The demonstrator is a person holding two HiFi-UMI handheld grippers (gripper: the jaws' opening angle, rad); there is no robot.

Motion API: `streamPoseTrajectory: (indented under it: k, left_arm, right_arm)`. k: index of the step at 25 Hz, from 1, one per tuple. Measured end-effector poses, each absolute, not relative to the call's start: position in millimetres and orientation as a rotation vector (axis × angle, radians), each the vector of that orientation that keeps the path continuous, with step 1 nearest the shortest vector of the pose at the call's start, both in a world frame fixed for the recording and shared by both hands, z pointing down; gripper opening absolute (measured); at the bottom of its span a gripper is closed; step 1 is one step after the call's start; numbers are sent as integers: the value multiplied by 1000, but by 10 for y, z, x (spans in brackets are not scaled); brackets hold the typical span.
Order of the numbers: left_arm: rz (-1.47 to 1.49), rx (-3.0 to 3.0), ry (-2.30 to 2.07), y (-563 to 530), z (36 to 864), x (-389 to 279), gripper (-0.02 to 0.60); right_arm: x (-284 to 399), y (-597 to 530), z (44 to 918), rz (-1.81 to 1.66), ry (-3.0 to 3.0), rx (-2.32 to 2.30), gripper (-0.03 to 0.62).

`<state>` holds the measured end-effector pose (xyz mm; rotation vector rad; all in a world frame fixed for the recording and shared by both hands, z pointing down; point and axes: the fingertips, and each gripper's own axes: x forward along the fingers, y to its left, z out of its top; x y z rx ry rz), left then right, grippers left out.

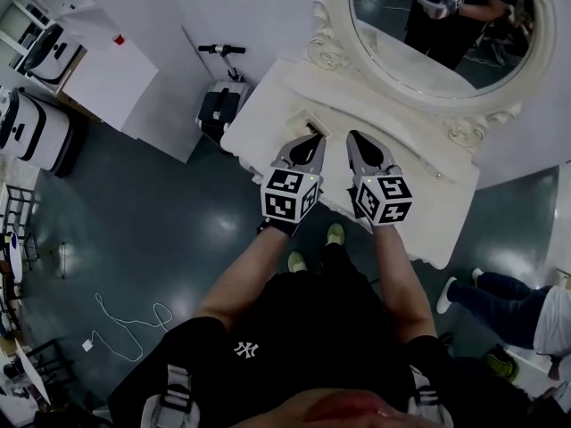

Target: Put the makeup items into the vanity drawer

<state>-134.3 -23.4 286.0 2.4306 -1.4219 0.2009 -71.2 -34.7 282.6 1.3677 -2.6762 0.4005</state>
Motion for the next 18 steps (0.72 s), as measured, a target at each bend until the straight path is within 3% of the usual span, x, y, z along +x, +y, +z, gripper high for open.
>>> streamPoseTrajectory:
  k: [18]
  left_arm:
    - [189,2451,-1421,-70,2773,-1428,2]
  right_arm:
    - [-792,-141,2756,356,-2658,1372,18]
